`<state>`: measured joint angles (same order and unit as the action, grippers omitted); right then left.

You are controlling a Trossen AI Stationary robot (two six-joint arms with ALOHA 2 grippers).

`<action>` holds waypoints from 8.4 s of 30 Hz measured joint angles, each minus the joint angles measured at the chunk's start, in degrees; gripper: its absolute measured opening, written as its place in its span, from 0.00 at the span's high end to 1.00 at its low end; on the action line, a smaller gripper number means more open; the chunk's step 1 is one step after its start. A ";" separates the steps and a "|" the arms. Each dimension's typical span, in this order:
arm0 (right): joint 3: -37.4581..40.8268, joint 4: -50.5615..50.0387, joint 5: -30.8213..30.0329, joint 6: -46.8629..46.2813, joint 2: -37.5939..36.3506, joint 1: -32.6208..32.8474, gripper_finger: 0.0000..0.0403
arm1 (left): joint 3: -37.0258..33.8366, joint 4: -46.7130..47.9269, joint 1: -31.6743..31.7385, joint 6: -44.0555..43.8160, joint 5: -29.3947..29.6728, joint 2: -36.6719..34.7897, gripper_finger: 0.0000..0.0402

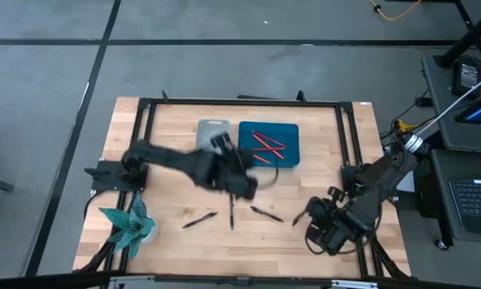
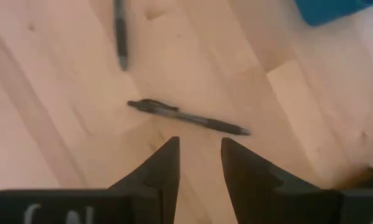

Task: Sort pens & pencils
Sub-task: Put the black pen into the gray bin

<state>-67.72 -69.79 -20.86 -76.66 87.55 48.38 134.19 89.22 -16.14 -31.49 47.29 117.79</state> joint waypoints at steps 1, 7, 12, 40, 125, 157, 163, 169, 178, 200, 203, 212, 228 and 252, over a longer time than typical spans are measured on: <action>-0.02 0.19 -0.56 -0.68 0.00 0.62 0.70 | 0.00 -0.20 -1.44 -0.21 0.13 1.01 0.94; -0.02 3.73 -4.03 -0.88 0.00 3.09 0.70 | -0.02 -0.69 -8.76 -6.04 -0.49 5.23 0.94; -0.02 5.79 -2.87 0.66 1.11 4.03 0.70 | -0.02 -1.04 -14.75 -13.13 -0.66 6.37 0.94; 7.28 7.30 8.71 23.05 5.55 -4.13 0.70 | -9.41 0.78 -13.50 -36.85 -1.44 6.24 0.94; 5.78 20.62 7.73 79.72 11.84 -11.58 0.91 | -9.62 0.77 -1.71 -24.90 0.16 6.03 0.94; -10.83 13.14 -7.80 72.66 11.61 -10.05 0.91 | -9.62 0.79 6.59 -20.61 2.66 -6.31 0.94; -13.16 13.15 -15.81 72.29 11.49 -10.05 0.91 | -12.45 0.62 3.36 -26.73 7.83 -6.37 0.94; -13.64 16.28 -26.32 68.86 9.44 -9.90 0.91 | -21.12 0.43 1.15 -38.31 13.72 -6.37 0.94; -13.61 20.75 -34.95 66.69 7.98 -9.68 0.91 | -27.41 -0.29 1.11 -50.90 18.32 -6.67 0.94; -11.47 20.49 -39.65 64.92 7.35 -10.18 0.91 | -27.36 -12.92 -26.23 -40.21 22.64 -21.46 0.94; -11.47 22.14 -40.08 65.32 7.17 -10.54 0.91 | -30.06 -15.04 -32.41 -40.32 26.57 -21.34 0.94; -11.47 49.05 -31.50 85.75 7.15 -13.37 0.91 | -44.75 -15.69 -38.73 -55.91 35.65 -21.48 0.94; -11.50 63.33 -10.01 95.54 10.37 -24.04 0.91 | -53.79 -20.90 -38.42 -62.92 35.73 -21.59 0.95; -11.50 64.59 -2.88 100.51 12.24 -28.34 0.91 | -50.44 -33.54 -49.53 -49.35 42.57 -21.43 1.00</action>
<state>-79.22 -5.21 -23.74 23.85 99.79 20.03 83.75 55.68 -65.67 -80.85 89.86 96.36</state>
